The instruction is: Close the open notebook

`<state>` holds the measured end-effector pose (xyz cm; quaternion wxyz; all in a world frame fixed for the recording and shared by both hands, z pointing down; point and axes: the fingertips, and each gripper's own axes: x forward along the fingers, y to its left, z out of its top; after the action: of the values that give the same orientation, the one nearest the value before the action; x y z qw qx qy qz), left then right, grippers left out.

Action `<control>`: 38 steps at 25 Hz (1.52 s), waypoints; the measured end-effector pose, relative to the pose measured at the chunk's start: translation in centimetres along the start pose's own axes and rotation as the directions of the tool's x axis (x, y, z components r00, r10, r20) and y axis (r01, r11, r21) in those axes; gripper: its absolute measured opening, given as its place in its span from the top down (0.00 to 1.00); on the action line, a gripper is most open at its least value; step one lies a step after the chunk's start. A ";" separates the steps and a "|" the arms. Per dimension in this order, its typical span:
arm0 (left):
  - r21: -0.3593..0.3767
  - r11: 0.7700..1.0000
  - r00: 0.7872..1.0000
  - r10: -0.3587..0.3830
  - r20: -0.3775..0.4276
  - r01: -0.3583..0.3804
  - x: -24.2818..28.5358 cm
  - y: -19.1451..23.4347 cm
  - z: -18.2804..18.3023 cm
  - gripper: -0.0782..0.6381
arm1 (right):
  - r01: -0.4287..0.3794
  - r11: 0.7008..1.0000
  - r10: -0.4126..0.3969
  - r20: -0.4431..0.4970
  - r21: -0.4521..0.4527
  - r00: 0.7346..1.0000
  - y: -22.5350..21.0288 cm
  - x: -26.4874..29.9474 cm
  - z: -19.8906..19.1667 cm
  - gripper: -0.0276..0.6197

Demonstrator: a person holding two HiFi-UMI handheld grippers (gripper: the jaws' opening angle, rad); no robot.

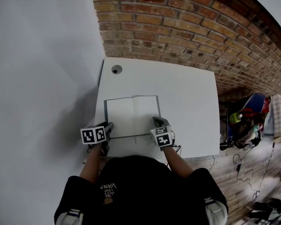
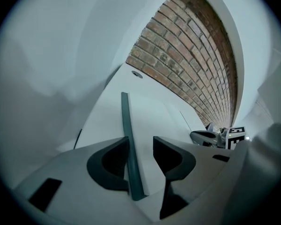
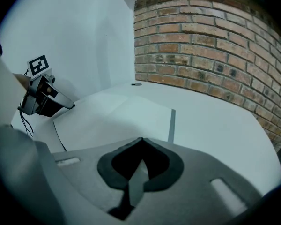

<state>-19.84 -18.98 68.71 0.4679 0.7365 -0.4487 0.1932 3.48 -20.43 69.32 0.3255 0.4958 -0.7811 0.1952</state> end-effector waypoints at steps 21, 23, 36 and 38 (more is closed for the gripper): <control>-0.128 0.989 0.996 -0.061 0.062 0.069 -0.9 0.4 0.7 0.84 | 0.001 1.000 -0.001 0.002 0.000 1.000 0.0 0.1 0.0 0.96; -0.126 0.988 0.995 -0.080 0.063 0.088 -1.2 0.1 0.9 0.84 | 0.002 1.000 -0.002 0.002 -0.001 1.000 0.0 0.1 0.0 0.96; -0.145 0.967 0.971 -0.190 0.146 0.211 -3.5 -2.5 2.4 0.85 | -0.008 1.000 0.008 -0.002 0.011 1.000 0.0 0.0 -0.1 0.96; -0.141 0.964 0.967 -0.204 0.156 0.226 -3.8 -3.1 2.6 0.85 | -0.012 1.000 0.012 -0.004 0.015 1.000 0.0 -0.1 -0.1 0.96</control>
<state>-19.57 -18.94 63.12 0.5103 0.7533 -0.4114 0.0530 3.53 -20.31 69.36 0.3221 0.4931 -0.7820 0.2040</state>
